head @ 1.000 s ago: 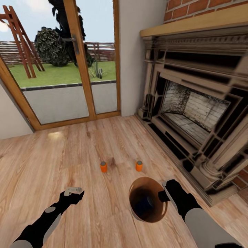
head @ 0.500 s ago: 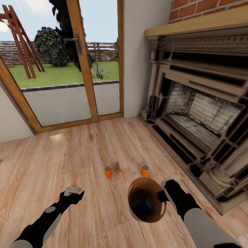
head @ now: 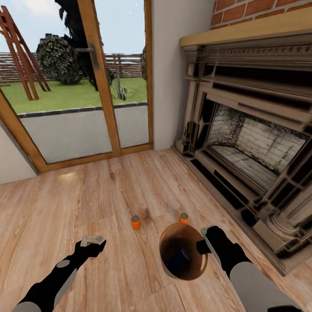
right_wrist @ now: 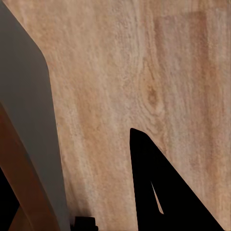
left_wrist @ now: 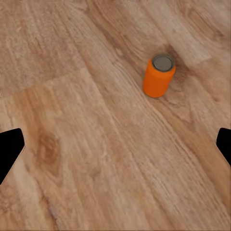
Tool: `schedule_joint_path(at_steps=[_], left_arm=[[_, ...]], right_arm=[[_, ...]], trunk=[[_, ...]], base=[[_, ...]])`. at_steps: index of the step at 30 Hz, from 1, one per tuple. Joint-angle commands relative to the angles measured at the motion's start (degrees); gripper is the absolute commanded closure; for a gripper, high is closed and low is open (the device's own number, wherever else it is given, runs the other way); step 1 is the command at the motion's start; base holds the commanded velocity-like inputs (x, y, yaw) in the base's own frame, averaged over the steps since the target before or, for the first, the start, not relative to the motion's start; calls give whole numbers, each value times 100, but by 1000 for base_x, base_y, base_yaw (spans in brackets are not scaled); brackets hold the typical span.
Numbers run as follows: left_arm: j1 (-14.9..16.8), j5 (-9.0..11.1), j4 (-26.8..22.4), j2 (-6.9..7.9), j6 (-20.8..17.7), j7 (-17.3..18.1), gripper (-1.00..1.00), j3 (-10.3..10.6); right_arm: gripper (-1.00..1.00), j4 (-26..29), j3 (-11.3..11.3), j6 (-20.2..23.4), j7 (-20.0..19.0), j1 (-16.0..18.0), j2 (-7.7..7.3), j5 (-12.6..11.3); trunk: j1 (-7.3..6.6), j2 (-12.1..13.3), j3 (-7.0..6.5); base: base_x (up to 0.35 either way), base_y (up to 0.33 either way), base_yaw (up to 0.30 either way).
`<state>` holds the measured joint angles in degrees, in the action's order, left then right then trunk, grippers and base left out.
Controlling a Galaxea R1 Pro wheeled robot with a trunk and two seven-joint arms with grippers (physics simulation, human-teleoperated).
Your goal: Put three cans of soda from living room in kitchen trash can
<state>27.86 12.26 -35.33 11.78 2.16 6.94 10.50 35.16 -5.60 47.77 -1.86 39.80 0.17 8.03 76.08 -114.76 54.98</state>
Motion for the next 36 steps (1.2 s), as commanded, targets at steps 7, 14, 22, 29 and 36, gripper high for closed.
schedule_joint_path(at_steps=[7,14,22,29,36], left_arm=[[0,0,0,0,18,-8,-100,4],[0,-1,0,0,3,0,-100,1],[0,2,0,0,-5,6,-100,2],[0,4,-4,0,0,29,-100,4],[0,4,-7,0,3,43,-100,3]], right_arm=[[100,6,-2,-4,-16,2,29,-92],[100,8,3,-4,-16,1,45,-92],[100,8,20,-4,-16,0,44,-92],[100,6,20,-4,-16,-4,47,-108],[100,1,13,-4,-16,-4,52,-137]], trunk=[[0,0,-1],[0,0,-1],[0,0,-21],[0,0,-50],[0,0,-61]], base=[[47,30,-3],[91,62,-14],[222,216,-181],[193,269,-229],[142,281,-96]])
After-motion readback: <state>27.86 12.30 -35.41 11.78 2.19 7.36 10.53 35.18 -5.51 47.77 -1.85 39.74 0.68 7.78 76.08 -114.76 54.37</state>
